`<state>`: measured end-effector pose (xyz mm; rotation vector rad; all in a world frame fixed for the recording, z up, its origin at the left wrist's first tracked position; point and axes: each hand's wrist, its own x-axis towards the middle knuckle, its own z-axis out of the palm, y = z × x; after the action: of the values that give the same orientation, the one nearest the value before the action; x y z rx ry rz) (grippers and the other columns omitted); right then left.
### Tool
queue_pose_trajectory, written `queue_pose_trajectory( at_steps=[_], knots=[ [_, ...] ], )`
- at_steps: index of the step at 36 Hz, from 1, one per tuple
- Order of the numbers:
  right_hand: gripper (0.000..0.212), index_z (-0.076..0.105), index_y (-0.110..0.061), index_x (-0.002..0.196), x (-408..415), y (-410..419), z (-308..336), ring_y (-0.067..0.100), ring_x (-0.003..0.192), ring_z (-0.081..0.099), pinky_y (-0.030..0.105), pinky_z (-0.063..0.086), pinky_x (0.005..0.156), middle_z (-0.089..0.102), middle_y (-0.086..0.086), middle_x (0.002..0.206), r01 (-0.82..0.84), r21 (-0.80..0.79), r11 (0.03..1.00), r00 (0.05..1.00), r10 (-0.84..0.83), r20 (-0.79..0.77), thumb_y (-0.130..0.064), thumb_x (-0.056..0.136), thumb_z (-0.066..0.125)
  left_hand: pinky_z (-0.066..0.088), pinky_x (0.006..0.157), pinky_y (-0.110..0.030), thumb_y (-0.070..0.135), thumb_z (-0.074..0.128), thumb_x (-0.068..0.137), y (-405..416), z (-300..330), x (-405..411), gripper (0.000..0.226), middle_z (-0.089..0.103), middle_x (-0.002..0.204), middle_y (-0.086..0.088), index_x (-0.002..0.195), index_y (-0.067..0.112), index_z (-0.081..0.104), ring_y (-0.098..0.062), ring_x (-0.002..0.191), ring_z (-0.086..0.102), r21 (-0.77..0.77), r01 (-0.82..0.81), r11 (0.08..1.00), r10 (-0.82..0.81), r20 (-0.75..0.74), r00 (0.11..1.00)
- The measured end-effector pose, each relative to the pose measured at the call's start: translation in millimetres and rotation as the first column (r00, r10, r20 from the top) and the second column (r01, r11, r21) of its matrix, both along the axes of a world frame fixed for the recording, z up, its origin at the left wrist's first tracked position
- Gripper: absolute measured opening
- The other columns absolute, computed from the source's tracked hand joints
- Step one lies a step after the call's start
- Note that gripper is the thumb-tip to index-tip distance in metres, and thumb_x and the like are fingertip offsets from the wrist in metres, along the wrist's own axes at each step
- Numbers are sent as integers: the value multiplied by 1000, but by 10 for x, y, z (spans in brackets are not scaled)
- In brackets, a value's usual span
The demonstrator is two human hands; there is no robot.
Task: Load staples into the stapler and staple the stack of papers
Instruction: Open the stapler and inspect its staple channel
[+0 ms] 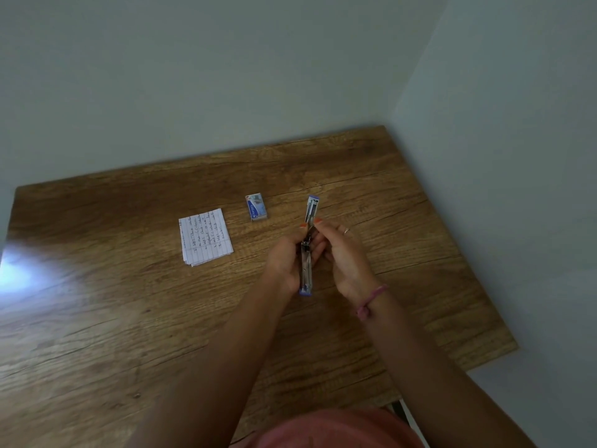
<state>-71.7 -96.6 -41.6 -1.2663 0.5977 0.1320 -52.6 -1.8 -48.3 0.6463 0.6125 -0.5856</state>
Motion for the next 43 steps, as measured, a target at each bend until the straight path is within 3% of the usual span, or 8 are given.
queue_pose_trajectory(
  at_steps=[5, 9, 15, 23, 30, 35, 39, 43],
  knots=[
    [24, 62, -3, 98, 21, 36, 7, 9, 50, 52, 23, 49, 58, 56, 1, 61, 51, -4, 999, 999, -51, -5, -23, 86, 67, 55, 83, -31, 10, 49, 97, 10, 3, -8, 21, 72, 87, -13, 100, -2, 67, -17, 80, 69, -3, 4, 1000, -4, 3, 1000],
    [18, 62, -6, 90, 50, 31, 8, 9, 52, 54, 24, 49, 63, 57, -1, 60, 52, 13, 999, 998, -52, -23, -22, 87, 66, 56, 82, -30, 9, 49, 97, 28, 4, -19, 21, 74, 84, -12, 98, -1, 68, -16, 76, 71, -10, 18, 1000, -18, 17, 1000],
    [10, 62, -8, 88, 80, 37, 7, 8, 51, 53, 20, 49, 55, 55, 0, 61, 84, 27, 996, 996, -83, -36, -18, 89, 63, 58, 77, -28, 8, 52, 95, 35, 7, -26, 21, 75, 84, -12, 94, 0, 71, -15, 75, 72, 36, 47, 998, -48, 49, 998],
    [24, 64, -5, 99, 133, 144, -45, 4, 49, 57, 18, 49, 48, 63, -2, 65, 173, -86, 981, 983, -178, -51, -26, 88, 66, 56, 56, -20, 10, 53, 95, 49, 57, -53, 20, 73, 72, -5, 90, 2, 70, -10, 62, 69, 73, 81, 994, -85, 63, 994],
    [23, 65, -11, 90, 166, 194, -62, 15, 70, 68, 29, 58, 66, 70, 5, 80, 214, -121, 969, 973, -223, -66, -34, 86, 67, 55, 55, -21, 14, 57, 93, 73, 13, -49, 16, 70, 68, -4, 92, 3, 69, -10, 57, 66, 97, 121, 988, -126, 49, 991],
    [30, 66, -6, 94, 183, 229, -48, 4, 51, 58, 20, 50, 51, 64, -1, 67, 220, -128, 967, 970, -231, -73, -34, 86, 67, 55, 59, -24, 15, 57, 93, 102, -44, -53, 19, 71, 73, -4, 87, 6, 72, -11, 63, 67, 137, 138, 981, -150, 81, 985],
    [29, 65, -7, 92, 181, 279, -74, 19, 78, 70, 35, 59, 73, 71, 8, 87, 244, -138, 960, 966, -253, -52, -35, 85, 68, 54, 63, -27, 18, 58, 92, 118, -60, -62, 25, 69, 74, -4, 77, 10, 76, -14, 65, 64, 167, 169, 971, -187, 96, 978],
    [29, 64, -10, 90, 162, 282, -84, 18, 76, 70, 34, 59, 69, 71, 5, 82, 241, -146, 959, 968, -249, -37, -39, 89, 62, 54, 60, -26, 18, 57, 93, 114, -44, -69, 21, 69, 75, -4, 87, 9, 74, -13, 65, 65, 146, 165, 975, -180, 97, 979]
  ],
)
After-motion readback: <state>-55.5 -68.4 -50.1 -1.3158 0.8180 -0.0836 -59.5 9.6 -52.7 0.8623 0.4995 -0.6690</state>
